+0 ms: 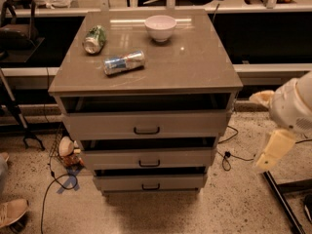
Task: Open bottom drawer
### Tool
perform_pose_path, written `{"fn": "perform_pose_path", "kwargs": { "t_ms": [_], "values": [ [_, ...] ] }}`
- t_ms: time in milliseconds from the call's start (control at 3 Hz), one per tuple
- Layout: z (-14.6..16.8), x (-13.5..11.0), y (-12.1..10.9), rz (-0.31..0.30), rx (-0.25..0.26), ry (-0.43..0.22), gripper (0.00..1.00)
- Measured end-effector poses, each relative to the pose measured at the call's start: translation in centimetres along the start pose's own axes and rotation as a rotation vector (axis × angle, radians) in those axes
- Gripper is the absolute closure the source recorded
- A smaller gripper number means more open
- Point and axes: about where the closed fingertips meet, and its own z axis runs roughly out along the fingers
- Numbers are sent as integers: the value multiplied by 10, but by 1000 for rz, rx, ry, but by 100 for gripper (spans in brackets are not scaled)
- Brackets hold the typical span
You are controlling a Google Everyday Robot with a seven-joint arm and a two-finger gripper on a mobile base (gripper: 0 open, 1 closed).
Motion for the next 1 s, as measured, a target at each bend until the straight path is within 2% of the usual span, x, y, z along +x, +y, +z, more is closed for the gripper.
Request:
{"fn": "perform_pose_path", "kwargs": {
  "t_ms": [333,667,1000],
  "values": [
    [63,13,19,-11,-42,-94,0],
    [63,13,19,-11,-42,-93,0],
    [88,26,20,-30,-24,-46,0]
  ]
}}
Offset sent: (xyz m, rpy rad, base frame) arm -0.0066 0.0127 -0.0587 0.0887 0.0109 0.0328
